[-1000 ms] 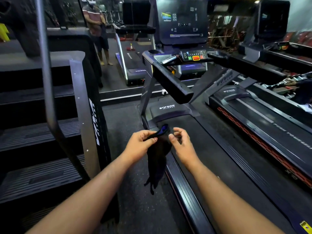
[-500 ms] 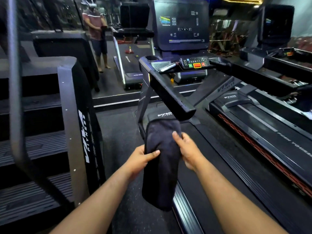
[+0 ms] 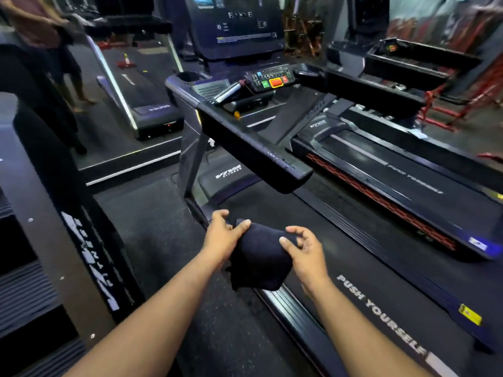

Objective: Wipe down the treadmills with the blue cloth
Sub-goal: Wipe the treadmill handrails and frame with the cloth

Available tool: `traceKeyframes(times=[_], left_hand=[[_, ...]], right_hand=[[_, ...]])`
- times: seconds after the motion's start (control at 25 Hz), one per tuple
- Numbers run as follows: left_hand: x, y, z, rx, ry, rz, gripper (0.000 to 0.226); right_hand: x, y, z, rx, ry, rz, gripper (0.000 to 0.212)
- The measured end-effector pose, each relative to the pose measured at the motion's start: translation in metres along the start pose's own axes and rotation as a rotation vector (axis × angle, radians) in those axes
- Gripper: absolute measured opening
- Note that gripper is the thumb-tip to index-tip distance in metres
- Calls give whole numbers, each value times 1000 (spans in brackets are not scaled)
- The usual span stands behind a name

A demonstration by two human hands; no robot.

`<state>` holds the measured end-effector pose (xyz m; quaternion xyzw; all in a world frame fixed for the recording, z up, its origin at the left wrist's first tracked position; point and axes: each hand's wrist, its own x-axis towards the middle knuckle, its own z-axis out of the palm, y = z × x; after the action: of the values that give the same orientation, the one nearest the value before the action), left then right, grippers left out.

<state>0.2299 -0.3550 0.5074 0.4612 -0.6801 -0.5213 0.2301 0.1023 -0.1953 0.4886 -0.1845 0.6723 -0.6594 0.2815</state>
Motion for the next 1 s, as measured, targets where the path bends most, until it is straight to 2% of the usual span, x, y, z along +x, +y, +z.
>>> traceKeyframes(times=[0.08,0.16,0.2,0.28,0.36,0.44,0.52,0.6,0.72,0.8,0.88,1.0], left_hand=[[6,13,1,-169,-208,115,81],[17,24,-1,33,-424,363,90],[25,34,0,218,-456,505,84],[40,65,3,587,-406,741,59],[49,103,14,856,-321,952,49],[63,135,30,993,-232,1193,54],[79,156,46,1012,-201,1340,57],[98,174,65,804,-313,1289,50],[113,202,97,311,-611,974,24],[121,221,117,102,-726,844,18],[136,237,131,28,-847,815,29],[159,249,148,146,-959,926,35]], right_hand=[[2,-18,3,70,-4,-43,41],[8,-32,-5,95,-73,-98,59],[12,-38,-12,44,-82,-151,63],[19,-51,-25,-109,-9,-264,59],[26,-64,-39,-212,167,-349,53],[34,-80,-56,-214,313,-427,46],[46,-96,-72,-288,451,-560,35],[65,-112,-86,-373,560,-648,27],[85,-135,-94,-222,544,-618,20],[96,-148,-98,-145,547,-587,17],[101,-162,-99,-161,657,-601,17],[100,-178,-97,-230,804,-602,17]])
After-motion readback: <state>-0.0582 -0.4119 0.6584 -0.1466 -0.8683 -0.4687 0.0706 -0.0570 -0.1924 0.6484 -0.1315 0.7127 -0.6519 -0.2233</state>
